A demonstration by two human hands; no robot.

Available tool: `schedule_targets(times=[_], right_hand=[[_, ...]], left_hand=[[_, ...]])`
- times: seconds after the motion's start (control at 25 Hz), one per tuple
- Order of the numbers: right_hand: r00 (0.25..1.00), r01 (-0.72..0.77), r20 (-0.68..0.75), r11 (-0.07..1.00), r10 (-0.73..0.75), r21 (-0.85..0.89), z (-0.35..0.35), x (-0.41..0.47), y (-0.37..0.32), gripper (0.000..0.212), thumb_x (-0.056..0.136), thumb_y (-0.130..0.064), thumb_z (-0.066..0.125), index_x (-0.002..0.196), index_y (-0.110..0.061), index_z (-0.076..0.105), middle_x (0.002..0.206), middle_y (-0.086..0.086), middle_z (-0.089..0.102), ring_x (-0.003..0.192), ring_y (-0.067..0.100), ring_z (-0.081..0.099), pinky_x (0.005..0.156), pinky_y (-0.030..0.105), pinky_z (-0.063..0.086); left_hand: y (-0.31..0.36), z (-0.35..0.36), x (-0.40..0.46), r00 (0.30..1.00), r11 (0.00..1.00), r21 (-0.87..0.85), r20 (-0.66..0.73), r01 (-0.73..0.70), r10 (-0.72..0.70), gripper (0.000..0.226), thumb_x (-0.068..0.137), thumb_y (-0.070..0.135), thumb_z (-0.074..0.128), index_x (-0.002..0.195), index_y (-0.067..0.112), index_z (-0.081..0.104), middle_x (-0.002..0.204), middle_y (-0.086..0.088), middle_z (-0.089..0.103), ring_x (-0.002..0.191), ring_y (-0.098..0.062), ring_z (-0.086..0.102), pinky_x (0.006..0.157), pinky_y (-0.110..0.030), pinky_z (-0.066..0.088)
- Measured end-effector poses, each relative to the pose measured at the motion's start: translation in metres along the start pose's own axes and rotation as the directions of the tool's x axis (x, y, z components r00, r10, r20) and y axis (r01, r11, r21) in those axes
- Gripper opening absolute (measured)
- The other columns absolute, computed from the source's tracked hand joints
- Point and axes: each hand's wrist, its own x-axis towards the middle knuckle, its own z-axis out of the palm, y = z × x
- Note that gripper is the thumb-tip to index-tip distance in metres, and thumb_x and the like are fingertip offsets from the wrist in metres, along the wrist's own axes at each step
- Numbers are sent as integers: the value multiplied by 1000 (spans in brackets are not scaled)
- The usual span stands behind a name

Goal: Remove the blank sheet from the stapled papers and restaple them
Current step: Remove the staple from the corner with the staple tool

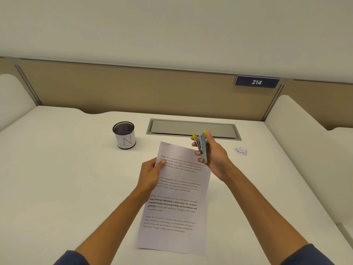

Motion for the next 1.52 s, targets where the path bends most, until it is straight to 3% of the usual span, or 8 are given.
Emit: schedule_targets(times=[0.12, 0.24, 0.4, 0.6, 0.72, 0.92, 1.2, 1.52], right_hand=[[985, 142, -33, 911, -167, -386, 8, -13, -3, 38, 94, -49, 51, 95, -17, 72, 86, -5, 67, 64, 11, 51, 56, 21, 40], [942, 298, 64, 733, -330, -612, 11, -21, -8, 25, 87, -45, 64, 101, -27, 72, 99, -14, 68, 73, 6, 57, 70, 22, 47], [892, 393, 199, 479, -406, -785, 12, -22, -15, 49, 81, -49, 70, 121, -22, 66, 107, -8, 63, 96, 11, 61, 84, 30, 50], [876, 438, 325, 307, -356, -845, 18, -24, -31, 48, 80, -52, 69, 120, -26, 66, 108, -12, 60, 102, 12, 57, 89, 40, 50], [870, 471, 389, 280, -301, -837, 24, -25, -38, 52, 79, -53, 69, 122, -24, 65, 111, -11, 60, 104, 12, 59, 92, 41, 50], [871, 485, 423, 300, -251, -821, 29, -28, -46, 48, 81, -47, 71, 119, -19, 66, 107, -7, 62, 100, 13, 61, 91, 42, 52], [868, 494, 435, 322, -241, -807, 29, -34, -51, 42, 82, -43, 70, 116, -17, 69, 101, -11, 61, 90, 9, 60, 82, 28, 50], [867, 498, 447, 335, -221, -800, 31, -36, -55, 31, 84, -39, 70, 107, -19, 73, 99, -5, 63, 88, 13, 61, 80, 32, 50]], left_hand=[[5, 1, -10, 1000, 1000, 3, 8, -24, 24, 22, 100, 28, 52, 96, 15, 69, 88, -6, 75, 73, -28, 73, 66, -39, 61], [11, 2, -18, 998, 999, -4, 21, -52, 52, 22, 99, 29, 52, 95, 16, 70, 86, -4, 75, 74, -27, 73, 66, -38, 61], [16, 4, -27, 993, 994, -3, 44, -111, 111, 24, 100, 29, 51, 96, 15, 70, 87, -5, 75, 76, -28, 73, 69, -40, 62], [22, 10, -35, 982, 985, 0, 77, -172, 171, 25, 100, 29, 51, 97, 15, 72, 87, -2, 76, 75, -23, 73, 67, -33, 61], [25, 15, -38, 975, 980, 2, 98, -198, 197, 25, 100, 30, 51, 99, 17, 72, 89, 0, 76, 77, -22, 73, 67, -30, 60], [27, 18, -38, 971, 977, -7, 109, -215, 215, 26, 99, 32, 51, 100, 17, 72, 93, 0, 76, 83, -25, 72, 75, -39, 61], [29, 21, -40, 969, 975, -2, 115, -222, 221, 24, 98, 33, 51, 100, 21, 72, 92, 3, 76, 81, -22, 72, 70, -30, 59], [31, 22, -41, 968, 975, -8, 118, -224, 223, 24, 98, 34, 52, 100, 21, 72, 92, 3, 76, 81, -22, 72, 70, -29, 59]])
